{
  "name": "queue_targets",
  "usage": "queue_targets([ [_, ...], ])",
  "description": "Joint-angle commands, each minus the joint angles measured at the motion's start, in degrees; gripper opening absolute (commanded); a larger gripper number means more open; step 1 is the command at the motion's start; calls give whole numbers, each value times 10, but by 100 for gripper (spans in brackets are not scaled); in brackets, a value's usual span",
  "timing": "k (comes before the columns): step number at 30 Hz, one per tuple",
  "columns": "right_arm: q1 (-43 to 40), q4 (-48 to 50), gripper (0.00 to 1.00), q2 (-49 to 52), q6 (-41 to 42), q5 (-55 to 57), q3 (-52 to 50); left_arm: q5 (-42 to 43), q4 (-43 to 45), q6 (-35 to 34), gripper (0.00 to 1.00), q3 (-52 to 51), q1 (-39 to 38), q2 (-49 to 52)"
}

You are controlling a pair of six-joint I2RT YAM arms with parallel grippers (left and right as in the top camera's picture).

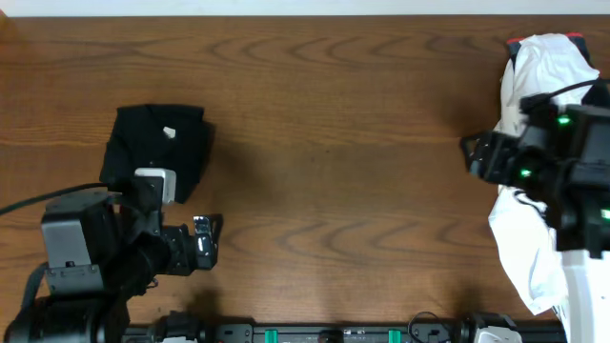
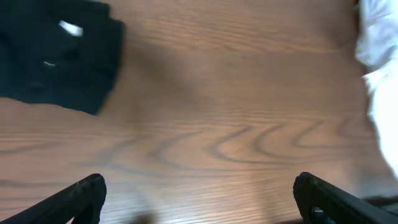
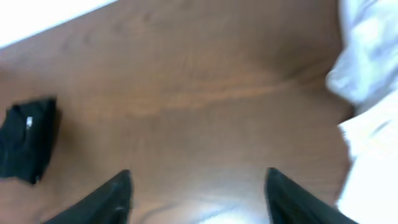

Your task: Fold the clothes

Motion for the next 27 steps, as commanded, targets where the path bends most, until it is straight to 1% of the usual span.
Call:
queue_targets([
  [1, -7, -7, 99, -14, -26, 2, 30, -113, -11, -5, 98, 8, -23, 10],
  [4, -7, -10, 99, -20, -26, -17, 30, -114, -15, -5, 98, 7, -23, 10],
  [22, -7, -12, 99, -19, -26, -17, 29, -113, -15, -5, 98, 7, -23, 10],
  [27, 3, -16, 99, -30, -26, -13, 25, -113, -15, -5, 98, 7, -23, 10],
])
